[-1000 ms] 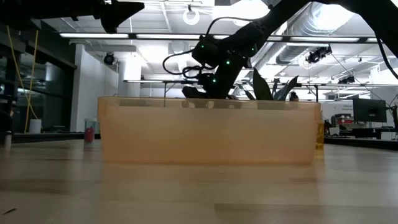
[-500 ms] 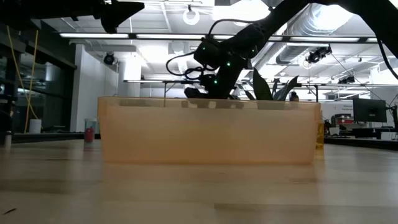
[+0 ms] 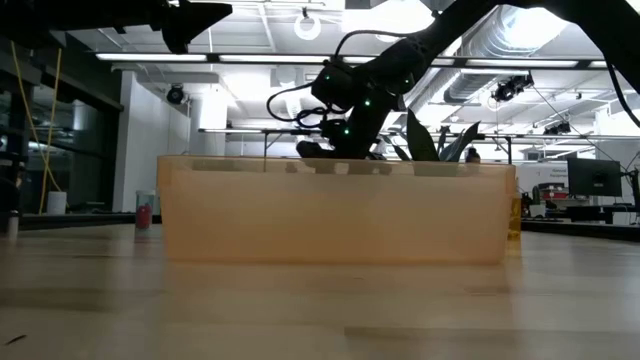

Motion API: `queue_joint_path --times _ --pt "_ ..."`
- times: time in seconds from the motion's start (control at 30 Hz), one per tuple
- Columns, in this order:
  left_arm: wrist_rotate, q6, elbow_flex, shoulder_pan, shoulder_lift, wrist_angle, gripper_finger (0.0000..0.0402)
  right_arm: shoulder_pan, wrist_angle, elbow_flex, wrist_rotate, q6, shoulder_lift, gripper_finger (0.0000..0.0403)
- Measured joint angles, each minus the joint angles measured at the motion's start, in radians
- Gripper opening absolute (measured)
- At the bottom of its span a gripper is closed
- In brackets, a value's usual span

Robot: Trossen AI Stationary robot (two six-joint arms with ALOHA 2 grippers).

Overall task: Pick and place medicine bottles into bin by pill shape (circle, oval)
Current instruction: Put the orange capsule bottle into the yellow bin, then put the yellow capsule bottle into the yellow bin

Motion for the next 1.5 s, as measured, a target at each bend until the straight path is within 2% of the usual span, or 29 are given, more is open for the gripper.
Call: queue_joint_path --times 0.2,0.37,0.43,0.5,0.67,0.73,0.87,1.0,1.2,1.4,1.5 --pt "0.0 0.011 0.0 0.0 0.0 -0.012 0.028 0.005 -0.021 0.027 0.014 -0.151 -0.047 0.0256" --pt "-0.002 0.01 0.0 0.0 0.0 -0.033 0.028 0.065 -0.019 -0.056 0.167 -0.227 -0.185 0.0256" --pt "-0.002 0.011 0.0 0.0 0.0 -0.042 0.028 0.1 0.025 -0.144 0.224 -0.25 -0.259 0.0256" --pt "-0.002 0.011 0.0 0.0 0.0 -0.044 0.028 0.134 0.111 -0.258 0.219 -0.269 -0.349 0.0256" --pt "-0.002 0.011 0.0 0.0 0.0 -0.045 0.028 0.195 0.413 -0.59 0.025 -0.341 -0.584 0.0256" --pt "-0.003 0.011 0.0 0.0 0.0 -0.046 0.028 0.211 0.543 -0.686 -0.02 -0.348 -0.673 0.0256" --pt "-0.007 0.026 0.0 0.001 0.0 -0.05 0.028 0.229 0.727 -0.816 0.014 -0.348 -0.837 0.0256" --pt "-0.007 0.027 0.0 0.001 0.0 -0.059 0.028 0.231 0.797 -0.895 0.046 -0.348 -0.959 0.0256" --pt "-0.005 0.054 0.0 0.001 0.0 -0.112 0.028 0.231 0.8 -0.963 0.044 -0.313 -1.003 0.0256" --pt "-0.002 0.061 0.0 0.0 0.0 -0.123 0.028 0.229 0.809 -0.966 0.096 -0.31 -0.996 0.0256" --pt "-0.002 0.061 0.0 0.0 0.0 -0.127 0.028 0.229 0.808 -0.966 0.08 -0.291 -0.996 0.0256"
